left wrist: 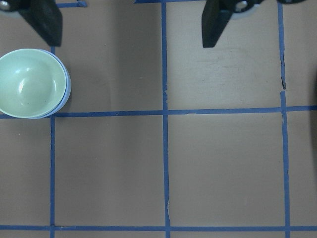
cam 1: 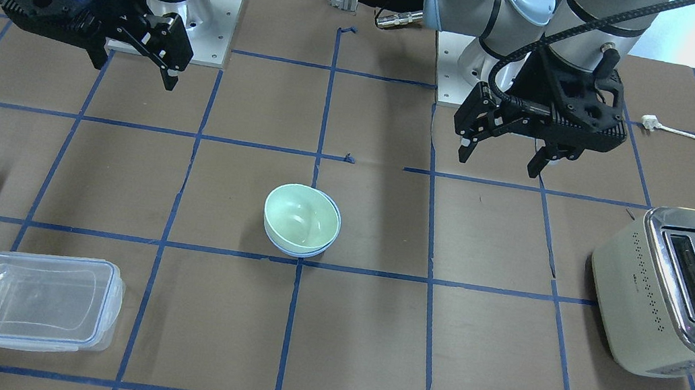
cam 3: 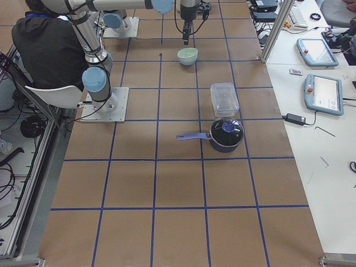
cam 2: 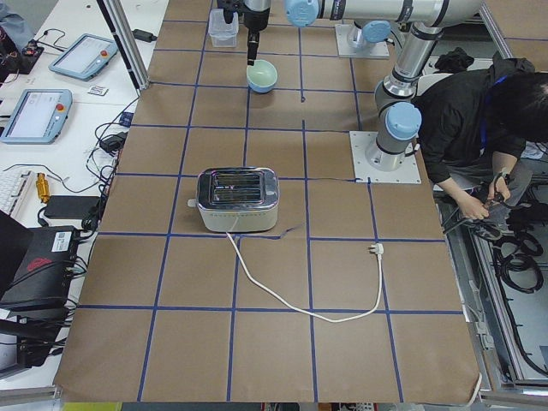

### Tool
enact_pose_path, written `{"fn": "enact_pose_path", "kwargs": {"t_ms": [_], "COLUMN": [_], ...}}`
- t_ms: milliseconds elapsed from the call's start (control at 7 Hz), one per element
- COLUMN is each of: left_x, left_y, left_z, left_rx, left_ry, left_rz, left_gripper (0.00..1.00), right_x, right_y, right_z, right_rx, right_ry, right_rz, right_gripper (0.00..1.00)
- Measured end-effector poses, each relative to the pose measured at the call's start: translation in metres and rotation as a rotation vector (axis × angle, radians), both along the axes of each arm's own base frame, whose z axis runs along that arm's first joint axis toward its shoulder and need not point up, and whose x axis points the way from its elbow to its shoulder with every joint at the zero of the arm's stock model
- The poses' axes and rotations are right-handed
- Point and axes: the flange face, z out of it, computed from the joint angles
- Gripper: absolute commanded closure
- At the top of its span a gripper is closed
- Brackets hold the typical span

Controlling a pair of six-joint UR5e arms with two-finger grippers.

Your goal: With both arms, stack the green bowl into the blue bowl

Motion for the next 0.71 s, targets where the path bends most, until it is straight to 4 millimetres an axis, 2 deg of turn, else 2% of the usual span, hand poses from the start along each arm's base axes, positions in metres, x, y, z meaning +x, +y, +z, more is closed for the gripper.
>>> {"fn": "enact_pose_path", "kwargs": {"t_ms": [714], "left_x": [0.003], "left_y": [0.0013], "left_z": [0.0026], "left_rx": [-0.006], "left_ry": [-0.028], "left_rz": [-0.009], "left_gripper": [0.0], "right_x": [-0.0042], "right_y": [0.0009], "right_z": [0.0026], "right_rx": [-0.005], "right_ry": [0.001], "right_rz": [0.006], "right_gripper": [0.0]}}
